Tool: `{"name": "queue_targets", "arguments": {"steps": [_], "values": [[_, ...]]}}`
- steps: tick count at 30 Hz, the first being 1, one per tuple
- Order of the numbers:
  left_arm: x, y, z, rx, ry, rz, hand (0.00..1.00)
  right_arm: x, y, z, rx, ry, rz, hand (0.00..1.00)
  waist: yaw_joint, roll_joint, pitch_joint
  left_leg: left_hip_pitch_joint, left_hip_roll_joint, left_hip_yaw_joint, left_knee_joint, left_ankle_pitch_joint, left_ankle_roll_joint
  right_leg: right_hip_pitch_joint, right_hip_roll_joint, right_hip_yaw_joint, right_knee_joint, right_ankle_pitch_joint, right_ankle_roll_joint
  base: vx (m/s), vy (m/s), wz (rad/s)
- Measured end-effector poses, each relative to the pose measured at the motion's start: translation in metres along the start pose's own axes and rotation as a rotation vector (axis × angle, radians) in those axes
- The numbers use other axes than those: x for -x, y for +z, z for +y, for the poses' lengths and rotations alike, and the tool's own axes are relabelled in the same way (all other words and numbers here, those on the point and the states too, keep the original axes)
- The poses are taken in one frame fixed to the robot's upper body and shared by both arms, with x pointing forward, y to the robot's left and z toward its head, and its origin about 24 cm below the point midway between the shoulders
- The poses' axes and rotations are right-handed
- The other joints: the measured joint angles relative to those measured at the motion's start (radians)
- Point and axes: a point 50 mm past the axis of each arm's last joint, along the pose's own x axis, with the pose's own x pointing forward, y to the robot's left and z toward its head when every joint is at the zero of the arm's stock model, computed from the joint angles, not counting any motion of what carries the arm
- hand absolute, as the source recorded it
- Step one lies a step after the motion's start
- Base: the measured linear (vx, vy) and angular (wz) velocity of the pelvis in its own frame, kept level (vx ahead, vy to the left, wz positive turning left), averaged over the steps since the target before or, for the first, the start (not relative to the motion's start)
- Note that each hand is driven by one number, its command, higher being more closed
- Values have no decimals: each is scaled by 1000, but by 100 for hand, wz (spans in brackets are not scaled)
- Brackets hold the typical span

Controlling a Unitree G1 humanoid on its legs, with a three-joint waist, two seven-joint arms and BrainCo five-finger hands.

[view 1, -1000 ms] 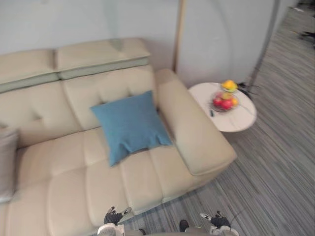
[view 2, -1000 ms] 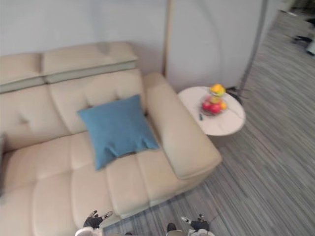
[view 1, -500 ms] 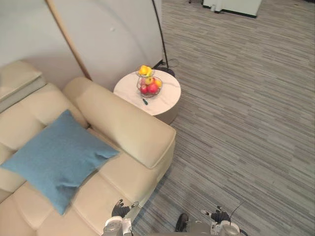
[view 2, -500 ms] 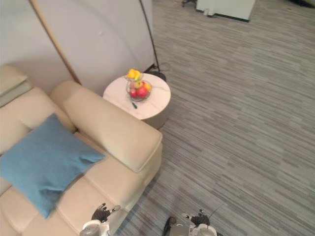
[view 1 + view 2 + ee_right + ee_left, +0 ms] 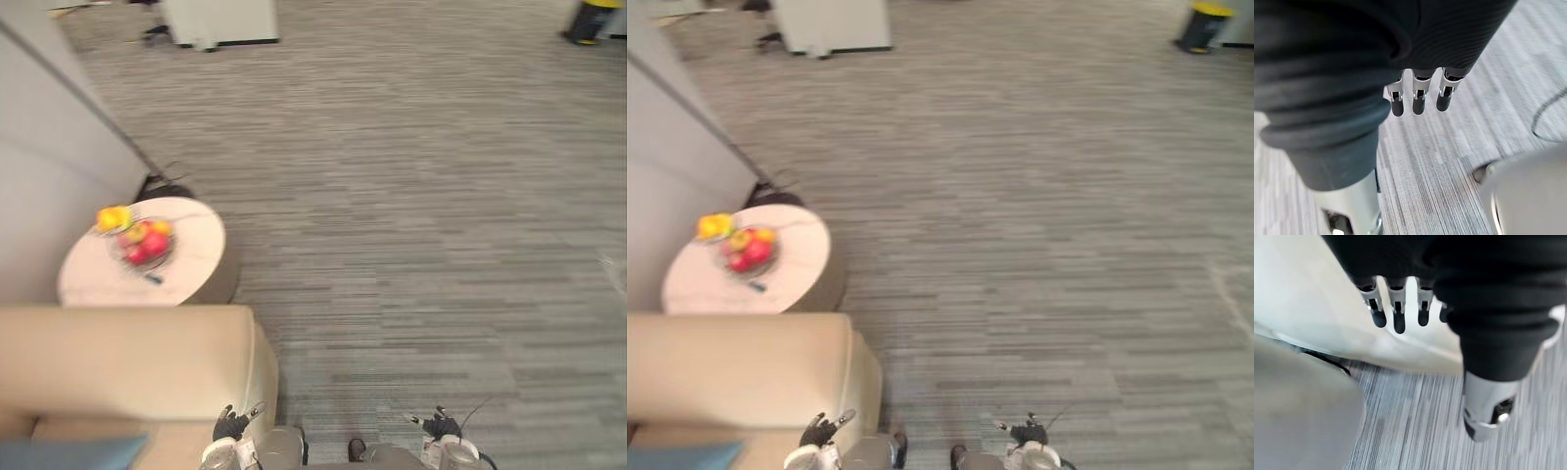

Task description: Pick up cushions and gather them together orderly.

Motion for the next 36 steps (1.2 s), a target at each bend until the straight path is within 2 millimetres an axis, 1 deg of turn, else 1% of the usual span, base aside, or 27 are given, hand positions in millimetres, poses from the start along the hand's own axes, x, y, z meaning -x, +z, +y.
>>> {"name": "queue_targets", "arguments": {"steps": [2, 3, 5, 8, 9, 11, 13, 14, 15, 16, 17, 18, 19, 21, 22, 23, 24, 25, 26, 27, 29, 31, 32, 33, 34, 35, 36], "values": [[0, -1, -1, -2, -3, 7, 0, 1, 0, 8, -9, 17, 0, 0, 10, 0, -1, 75, 8, 126, -30, -10, 12, -40, -53, -154, 101, -37, 60, 247, 120, -128], [0, -2, -1, -3, -3, 9, 0, 1, 1, 9, -11, 21, -3, 0, 10, -3, -3, 85, 11, 139, -34, -10, 12, -47, -64, -193, 115, -33, 68, 282, 81, -119], [-1, 2, -5, -55, -29, 0, 0, 0, 5, 14, -18, 35, -12, 0, 8, 7, 4, 129, 23, 186, -37, -10, 12, -69, -149, -463, 134, -38, 55, 229, -20, -100], [-3, 5, -9, -103, -51, 2, 0, -3, 14, 10, -12, 26, -31, 0, 4, 31, 21, 180, 61, 179, -51, -10, 12, -113, -211, -646, 133, -37, 36, 304, -178, -85], [-4, 7, -9, -112, -52, -2, 0, -3, 15, 9, -11, 24, -35, 0, 2, 34, 24, 185, 70, 174, -51, -10, 12, -123, -211, -654, 118, -29, 29, 212, -179, -54], [-6, 10, -1, -153, -43, -2, 0, -4, 14, 1, -7, 4, -28, 0, -14, 18, 36, 228, 91, 136, -49, -19, -5, -107, -204, -648, 37, 82, -23, 329, -255, -44], [-6, 10, -4, -154, -52, -3, 0, -6, 12, -7, -23, -23, -17, 0, -25, 17, 37, 231, 108, 106, -22, 4, -44, -96, -191, -645, 54, 32, -26, 287, -266, -8], [-6, 10, -11, -147, -66, -3, 0, -6, 10, -16, -32, -53, -6, 0, -44, 22, 42, 212, 120, 87, 50, 13, -57, -77, -178, -652, 56, 7, -33, 377, -314, 5], [-5, 10, -17, -133, -81, -7, 0, -5, 3, -27, -60, -87, 16, 0, -44, 35, 51, 154, 160, 81, 230, 53, -76, -32, -147, -653, 33, -6, -46, 377, -284, -9], [-5, 11, -17, -134, -80, -10, 0, -4, -1, -28, -65, -96, 27, 0, -44, 36, 53, 122, 173, 73, 319, 95, -42, -7, -133, -644, 15, -11, -48, 294, -208, -37], [-5, 11, -14, -129, -72, -9, 0, -4, -1, -28, -65, -97, 24, 0, -38, 32, 62, 68, 188, 62, 460, 79, 7, 37, -111, -616, -14, -20, -59, 221, -115, -85], [-5, 11, -12, -125, -67, -13, 0, -4, 0, -25, -71, -95, 24, 0, -31, 31, 75, 14, 171, 50, 567, 1, 17, 81, -89, -561, -34, -38, -79, 222, -86, -103], [-5, 13, -13, -127, -67, -20, 0, -4, 1, -24, -76, -93, 25, 0, -26, 32, 76, -13, 152, 48, 573, -23, 16, 93, -81, -533, -43, -45, -90, 265, -70, -128], [-5, 18, -16, -134, -79, -48, 0, -6, 4, -23, -86, -91, 25, 0, -4, 29, 78, -116, 55, 47, 416, -59, 26, 140, -74, -433, -90, -51, -89, 310, 2, -124], [-5, 19, -17, -132, -81, -52, 0, -6, 4, -22, -86, -90, 25, 0, 0, 29, 78, -132, 40, 45, 369, -58, 25, 149, -74, -417, -99, -53, -86, 340, 69, -114], [-4, 21, -20, -123, -89, -64, 0, -6, 4, -23, -86, -92, 25, 0, 10, 32, 79, -162, -3, 31, 234, -40, 23, 167, -74, -375, -116, -59, -75, 303, 109, -102], [-4, 21, -21, -120, -90, -67, 0, -6, 4, -24, -86, -96, 24, 0, 16, 35, 77, -180, -30, -2, 66, 20, 4, 192, -70, -331, -137, -71, -56, 319, 130, -103], [-4, 21, -21, -117, -94, -70, 0, -6, 4, -24, -86, -97, 24, 0, 18, 33, 79, -185, -37, -13, 34, 71, 3, 203, -70, -312, -144, -77, -52, 490, 194, -131], [-4, 22, -19, -112, -83, -73, 0, -5, 2, -18, -107, -88, 32, 0, 34, 14, 62, -167, -58, -9, -8, 166, 28, 229, -78, -237, -175, -91, -33, 477, 170, -95], [-4, 22, -18, -114, -83, -73, 0, -5, 2, -16, -114, -83, 33, 0, 34, 9, 55, -162, -62, 0, -7, 157, 31, 232, -87, -229, -181, -94, -29, 521, 157, -100], [-5, 26, -13, -115, -68, -86, 0, -2, -4, -8, -132, -68, 40, 0, 38, -29, 43, -158, -68, 59, 36, 86, 64, 226, -118, -192, -146, -93, 4, 545, 126, -60], [-5, 26, -14, -124, -70, -78, 0, 0, -8, -6, -139, -64, 48, 0, 46, -32, 42, -100, -65, 103, 38, 43, 84, 173, -131, -173, 39, -105, 48, 499, 127, -59], [-5, 24, -15, -133, -74, -71, 0, 1, -8, -4, -143, -58, 40, 0, 46, -31, 43, -40, -69, 121, 20, 21, 94, 108, -143, -180, 238, -85, 154, 468, 106, -53], [-5, 24, -15, -136, -76, -67, 0, 2, -8, -2, -147, -54, 36, 0, 43, -30, 43, -3, -71, 124, 13, 10, 97, 56, -156, -186, 376, -63, 228, 459, 66, -47], [-5, 26, -17, -142, -82, -70, 0, 1, -4, -2, -149, -49, 20, 0, 38, -29, 44, 55, -70, 130, -4, -9, 94, -4, -172, -215, 533, -54, 240, 529, 51, -39], [-5, 24, -18, -141, -84, -63, 0, 1, 0, -2, -151, -44, 1, 0, 24, -24, 47, 137, -66, 137, -47, -18, 87, -57, -214, -295, 631, -68, 185, 429, 19, -33], [-5, 23, -19, -140, -85, -61, 0, 1, 2, -3, -152, -41, -8, 0, 15, -21, 47, 172, -63, 144, -69, -19, 87, -81, -234, -336, 638, -79, 164, 410, 2, -28]]}}
